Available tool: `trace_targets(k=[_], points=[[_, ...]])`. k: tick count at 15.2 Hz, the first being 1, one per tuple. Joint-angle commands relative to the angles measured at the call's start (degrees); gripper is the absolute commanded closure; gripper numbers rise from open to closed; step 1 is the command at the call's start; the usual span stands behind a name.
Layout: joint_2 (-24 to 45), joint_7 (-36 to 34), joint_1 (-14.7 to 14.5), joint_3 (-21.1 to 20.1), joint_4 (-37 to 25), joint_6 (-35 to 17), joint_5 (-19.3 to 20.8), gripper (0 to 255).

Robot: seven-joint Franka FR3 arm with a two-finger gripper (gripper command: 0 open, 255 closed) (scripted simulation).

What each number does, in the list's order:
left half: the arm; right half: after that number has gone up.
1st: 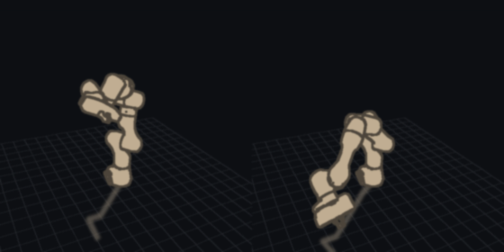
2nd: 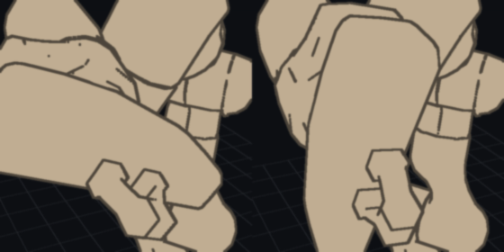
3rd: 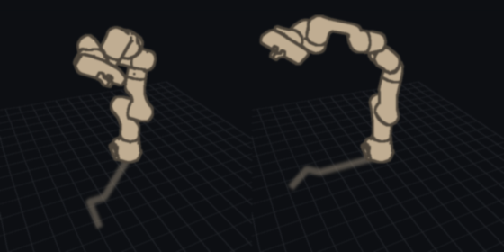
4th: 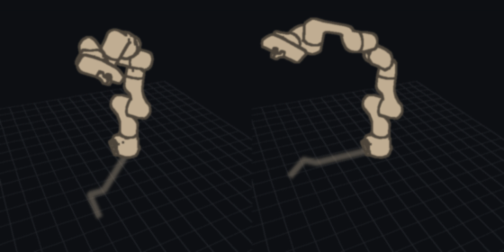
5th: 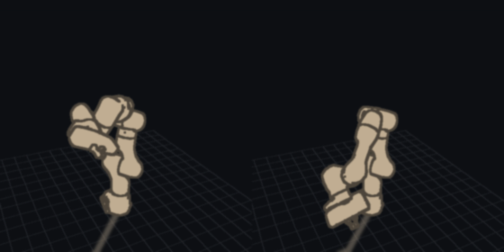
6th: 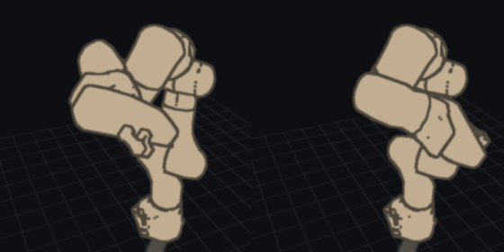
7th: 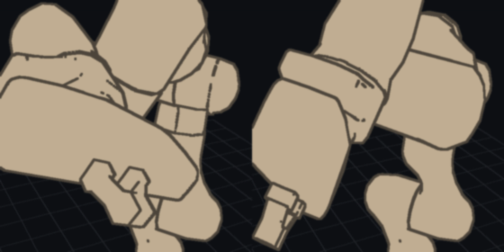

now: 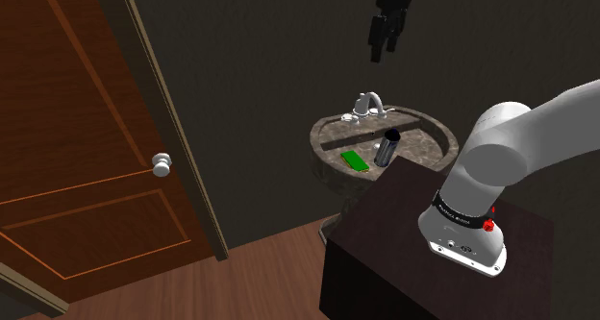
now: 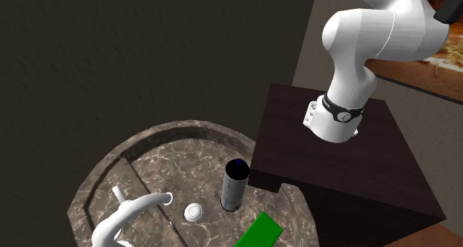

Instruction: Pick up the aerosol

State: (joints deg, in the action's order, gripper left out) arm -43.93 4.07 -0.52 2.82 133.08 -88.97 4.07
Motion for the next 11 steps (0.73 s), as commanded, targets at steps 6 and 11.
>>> trace_targets(k=[6,11], points=[[-4.6,4.2,2.3,6.1,9.9,-8.6,2.0,0],[-6.7,8.8,5.2,13.1,18.2,-17.7,4.6,0]])
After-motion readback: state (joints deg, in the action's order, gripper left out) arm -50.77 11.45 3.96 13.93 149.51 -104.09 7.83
